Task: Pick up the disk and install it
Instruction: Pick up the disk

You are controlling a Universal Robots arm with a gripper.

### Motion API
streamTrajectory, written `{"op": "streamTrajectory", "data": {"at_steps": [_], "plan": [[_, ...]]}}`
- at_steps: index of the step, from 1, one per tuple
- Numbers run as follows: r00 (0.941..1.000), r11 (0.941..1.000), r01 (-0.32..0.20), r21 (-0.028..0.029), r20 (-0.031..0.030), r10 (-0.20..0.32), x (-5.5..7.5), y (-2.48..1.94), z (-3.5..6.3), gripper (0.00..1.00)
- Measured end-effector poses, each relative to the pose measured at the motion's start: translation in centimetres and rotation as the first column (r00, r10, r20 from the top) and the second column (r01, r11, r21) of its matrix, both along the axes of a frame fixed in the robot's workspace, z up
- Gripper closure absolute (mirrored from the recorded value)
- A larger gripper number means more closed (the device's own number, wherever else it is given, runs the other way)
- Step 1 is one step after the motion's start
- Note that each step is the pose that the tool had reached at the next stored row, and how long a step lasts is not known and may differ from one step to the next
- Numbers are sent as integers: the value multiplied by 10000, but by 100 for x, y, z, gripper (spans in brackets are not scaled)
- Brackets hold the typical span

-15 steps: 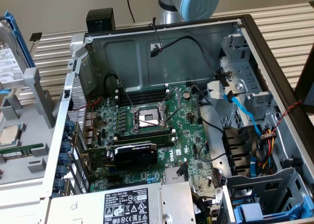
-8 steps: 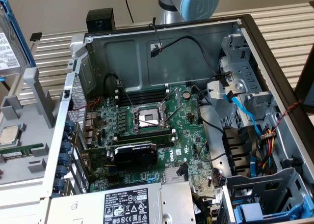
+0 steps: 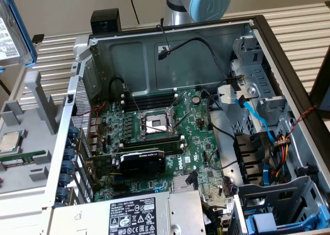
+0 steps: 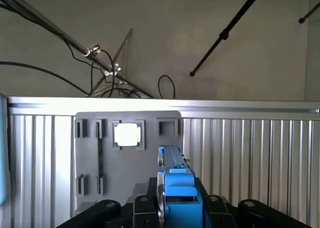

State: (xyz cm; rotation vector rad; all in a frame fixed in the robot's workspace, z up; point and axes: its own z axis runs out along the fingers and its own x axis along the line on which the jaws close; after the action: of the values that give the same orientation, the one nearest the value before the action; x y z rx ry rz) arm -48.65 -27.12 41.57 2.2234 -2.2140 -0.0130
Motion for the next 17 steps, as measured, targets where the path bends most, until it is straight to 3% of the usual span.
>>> {"op": "streamTrajectory", "data": {"at_steps": [10, 17], "plan": [[10000, 10000, 1, 0, 5, -1, 259, -2, 326, 63], [10000, 10000, 1, -1, 4, -1, 489, -46, 580, 63]]}}
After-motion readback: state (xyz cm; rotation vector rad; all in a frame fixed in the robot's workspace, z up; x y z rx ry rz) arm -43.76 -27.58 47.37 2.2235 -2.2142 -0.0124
